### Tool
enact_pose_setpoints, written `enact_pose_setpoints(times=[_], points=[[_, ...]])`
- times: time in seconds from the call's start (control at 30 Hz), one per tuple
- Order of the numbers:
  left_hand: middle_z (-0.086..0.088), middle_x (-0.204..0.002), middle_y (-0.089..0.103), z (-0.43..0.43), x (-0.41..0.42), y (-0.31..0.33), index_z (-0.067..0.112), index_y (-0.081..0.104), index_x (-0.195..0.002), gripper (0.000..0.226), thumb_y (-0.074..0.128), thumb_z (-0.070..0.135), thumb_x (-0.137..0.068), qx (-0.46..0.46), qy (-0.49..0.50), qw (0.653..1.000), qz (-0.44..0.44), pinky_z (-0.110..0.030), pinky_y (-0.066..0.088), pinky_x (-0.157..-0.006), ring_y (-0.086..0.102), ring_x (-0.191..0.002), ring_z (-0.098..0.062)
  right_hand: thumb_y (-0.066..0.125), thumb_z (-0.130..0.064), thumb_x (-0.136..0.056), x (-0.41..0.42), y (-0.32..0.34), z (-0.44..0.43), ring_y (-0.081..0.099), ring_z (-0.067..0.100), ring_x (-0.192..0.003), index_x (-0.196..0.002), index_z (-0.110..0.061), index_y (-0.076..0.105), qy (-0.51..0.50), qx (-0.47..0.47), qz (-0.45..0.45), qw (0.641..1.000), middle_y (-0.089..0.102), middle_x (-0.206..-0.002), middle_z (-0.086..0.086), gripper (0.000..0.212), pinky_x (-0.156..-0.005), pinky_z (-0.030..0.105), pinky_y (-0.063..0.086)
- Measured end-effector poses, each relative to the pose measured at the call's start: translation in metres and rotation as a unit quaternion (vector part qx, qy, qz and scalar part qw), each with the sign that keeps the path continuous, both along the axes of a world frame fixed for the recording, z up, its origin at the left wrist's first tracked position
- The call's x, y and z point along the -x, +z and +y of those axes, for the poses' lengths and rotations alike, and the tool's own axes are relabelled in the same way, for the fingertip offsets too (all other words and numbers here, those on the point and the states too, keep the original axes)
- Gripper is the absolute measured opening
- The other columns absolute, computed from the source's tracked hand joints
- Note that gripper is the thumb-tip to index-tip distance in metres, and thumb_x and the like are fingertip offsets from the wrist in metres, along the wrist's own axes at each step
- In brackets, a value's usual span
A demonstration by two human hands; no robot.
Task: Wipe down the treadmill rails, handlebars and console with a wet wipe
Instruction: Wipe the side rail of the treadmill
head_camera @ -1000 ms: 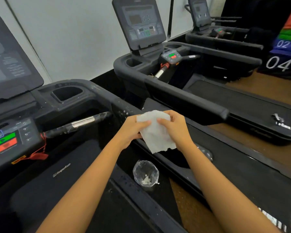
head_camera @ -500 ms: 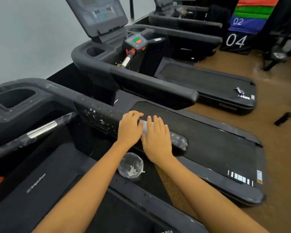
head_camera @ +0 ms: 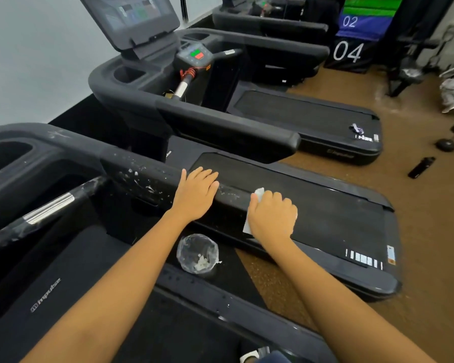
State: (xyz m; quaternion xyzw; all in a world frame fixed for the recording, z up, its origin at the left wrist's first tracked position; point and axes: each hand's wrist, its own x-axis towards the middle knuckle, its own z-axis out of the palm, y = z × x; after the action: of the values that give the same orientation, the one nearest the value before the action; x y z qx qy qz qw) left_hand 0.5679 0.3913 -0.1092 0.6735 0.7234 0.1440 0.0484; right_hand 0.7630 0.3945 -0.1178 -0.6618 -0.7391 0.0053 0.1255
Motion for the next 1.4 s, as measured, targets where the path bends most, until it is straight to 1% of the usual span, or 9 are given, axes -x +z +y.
enact_pose_setpoints(times=[0.17,0.3,0.47,0.63,0.73,0.9,1.03,1.27,1.4], points=[[-0.002,-0.150,0.041,0.004,0.025,0.003,0.018,0.043,-0.144,0.044,0.028,0.031,-0.104,-0.017,0.039,0.999,0.007,-0.051,0.007,-0.118,0.024,-0.145,-0.020,0.031,-0.049,-0.098,0.065,0.009,0.001,0.059,0.030,-0.078,-0.091,-0.011,0.059,0.082,0.014,-0.023,0.996,0.062,-0.083,0.007,0.048,-0.075,0.043,0.043],[0.000,-0.154,0.034,0.008,0.038,0.001,0.020,0.037,-0.147,0.047,0.024,0.036,-0.104,0.037,0.041,0.998,0.025,-0.051,0.001,-0.118,0.017,-0.147,-0.021,0.031,-0.051,-0.097,0.044,0.000,0.005,0.058,0.028,-0.075,-0.093,-0.013,0.057,0.145,-0.035,-0.023,0.988,0.061,-0.083,0.005,0.046,-0.071,0.039,0.042],[0.002,-0.155,0.032,0.008,0.038,-0.001,0.023,0.039,-0.145,0.047,0.022,0.037,-0.104,0.043,0.033,0.998,0.015,-0.050,-0.002,-0.118,0.012,-0.148,-0.023,0.023,-0.055,-0.098,0.027,0.001,0.004,0.059,0.029,-0.079,-0.088,-0.014,0.055,0.088,-0.025,-0.062,0.994,0.063,-0.085,0.005,0.052,-0.073,0.040,0.042],[0.003,-0.154,0.032,0.011,0.039,-0.004,0.025,0.042,-0.142,0.045,0.022,0.036,-0.104,0.037,0.031,0.999,0.009,-0.050,-0.002,-0.117,0.011,-0.148,-0.024,0.022,-0.051,-0.100,0.063,0.010,0.014,0.058,0.035,-0.094,-0.103,-0.010,0.058,0.030,0.039,-0.029,0.998,0.064,-0.103,0.011,0.054,-0.083,0.044,0.039],[0.001,-0.152,0.036,0.009,0.038,-0.004,0.025,0.045,-0.140,0.043,0.023,0.035,-0.104,0.016,0.022,1.000,0.009,-0.050,0.000,-0.117,0.015,-0.147,-0.025,0.022,-0.050,-0.101,0.086,0.008,0.011,0.059,0.033,-0.094,-0.106,-0.011,0.059,0.044,0.027,-0.026,0.998,0.064,-0.103,0.009,0.054,-0.084,0.044,0.040],[0.001,-0.147,0.043,0.007,0.040,-0.002,0.024,0.050,-0.135,0.041,0.024,0.033,-0.104,0.006,0.011,1.000,-0.002,-0.049,0.004,-0.117,0.021,-0.145,-0.025,0.029,-0.042,-0.099,0.072,-0.003,-0.006,0.059,0.030,-0.078,-0.090,-0.012,0.061,0.034,-0.062,-0.011,0.997,0.064,-0.082,0.006,0.045,-0.082,0.044,0.042],[0.002,-0.136,0.054,0.006,0.040,-0.006,0.023,0.057,-0.127,0.039,0.027,0.031,-0.103,-0.029,0.007,1.000,-0.001,-0.047,0.012,-0.116,0.034,-0.137,-0.023,0.030,-0.042,-0.099,0.090,0.002,-0.011,0.058,0.031,-0.086,-0.096,-0.012,0.063,-0.030,-0.037,-0.027,0.999,0.064,-0.088,0.006,0.045,-0.090,0.048,0.040],[-0.002,-0.117,0.067,0.007,0.060,-0.006,0.016,0.064,-0.119,0.039,0.030,0.026,-0.102,-0.088,-0.043,0.995,0.027,-0.039,0.034,-0.105,0.056,-0.113,-0.021,0.027,-0.042,-0.102,0.116,0.006,0.015,0.061,0.030,-0.088,-0.104,-0.010,0.059,0.128,0.000,-0.022,0.992,0.065,-0.098,0.008,0.045,-0.079,0.043,0.042],[0.000,-0.121,0.065,0.010,0.069,-0.003,0.017,0.063,-0.121,0.037,0.033,0.027,-0.102,-0.081,-0.026,0.996,0.038,-0.040,0.024,-0.113,0.053,-0.118,-0.019,0.030,-0.048,-0.099,0.086,-0.002,0.007,0.060,0.026,-0.085,-0.115,-0.013,0.057,0.123,-0.034,-0.030,0.991,0.065,-0.095,0.005,0.048,-0.078,0.040,0.043]])
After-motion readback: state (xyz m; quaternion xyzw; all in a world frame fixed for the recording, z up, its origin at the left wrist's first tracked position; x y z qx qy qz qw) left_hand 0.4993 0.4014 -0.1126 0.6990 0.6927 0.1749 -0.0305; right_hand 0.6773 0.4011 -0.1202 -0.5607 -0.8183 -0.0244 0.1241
